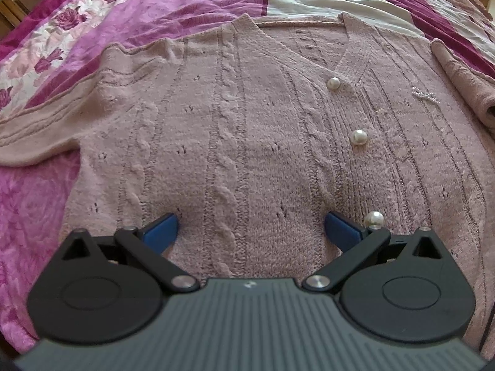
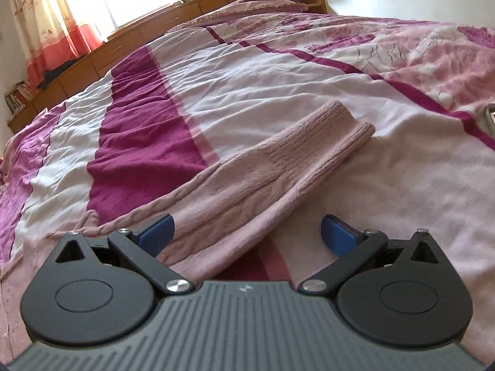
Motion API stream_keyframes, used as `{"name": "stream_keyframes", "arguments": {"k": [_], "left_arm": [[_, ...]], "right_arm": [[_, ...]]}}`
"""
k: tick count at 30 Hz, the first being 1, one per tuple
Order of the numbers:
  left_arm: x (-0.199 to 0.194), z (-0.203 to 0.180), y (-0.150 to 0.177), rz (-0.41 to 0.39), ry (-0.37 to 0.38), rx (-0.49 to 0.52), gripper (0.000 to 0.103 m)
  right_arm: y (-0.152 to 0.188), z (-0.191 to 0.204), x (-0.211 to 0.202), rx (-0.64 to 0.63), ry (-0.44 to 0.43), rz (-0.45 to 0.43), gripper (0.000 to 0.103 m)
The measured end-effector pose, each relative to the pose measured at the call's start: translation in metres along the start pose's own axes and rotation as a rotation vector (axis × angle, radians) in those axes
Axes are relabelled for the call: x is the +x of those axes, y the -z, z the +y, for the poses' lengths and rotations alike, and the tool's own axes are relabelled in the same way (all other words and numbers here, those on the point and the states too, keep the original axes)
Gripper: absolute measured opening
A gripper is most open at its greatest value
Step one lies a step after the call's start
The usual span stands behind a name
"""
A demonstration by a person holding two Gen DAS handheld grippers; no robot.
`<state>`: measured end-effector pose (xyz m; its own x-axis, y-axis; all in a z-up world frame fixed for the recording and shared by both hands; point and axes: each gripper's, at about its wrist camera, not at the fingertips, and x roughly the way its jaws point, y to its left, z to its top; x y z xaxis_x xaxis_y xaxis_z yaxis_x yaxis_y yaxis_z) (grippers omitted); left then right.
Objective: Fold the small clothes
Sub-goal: 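Move the right tool to the folded sleeve cuff and grasp it, then lift the sleeve cuff with the right tool and carry it back across the body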
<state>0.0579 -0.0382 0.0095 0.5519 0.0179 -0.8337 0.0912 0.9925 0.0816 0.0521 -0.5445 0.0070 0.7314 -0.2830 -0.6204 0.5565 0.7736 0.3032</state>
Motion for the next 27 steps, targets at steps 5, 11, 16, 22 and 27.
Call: {"name": "stream_keyframes", "arguments": {"k": [5,11,16,22,27], "left_arm": [[0.002,-0.001,0.002,-0.014,0.001,0.000,0.103],[0.003,0.001,0.003,-0.020,0.011,0.000,0.103],[0.003,0.001,0.004,-0.026,0.016,0.002,0.103],[0.003,0.002,0.005,-0.027,0.020,0.000,0.103],[0.003,0.002,0.006,-0.038,0.024,0.003,0.103]], "right_arm": [[-0.002,0.002,0.005,0.008,-0.015,-0.032,0.103],[-0.015,-0.002,0.008,0.104,-0.016,-0.066,0.064],[-0.023,-0.010,0.003,0.166,-0.056,-0.049,0.016],[-0.035,-0.001,-0.030,0.087,-0.081,-0.120,0.014],[-0.058,0.000,-0.064,0.078,-0.093,-0.189,0.014]]}}
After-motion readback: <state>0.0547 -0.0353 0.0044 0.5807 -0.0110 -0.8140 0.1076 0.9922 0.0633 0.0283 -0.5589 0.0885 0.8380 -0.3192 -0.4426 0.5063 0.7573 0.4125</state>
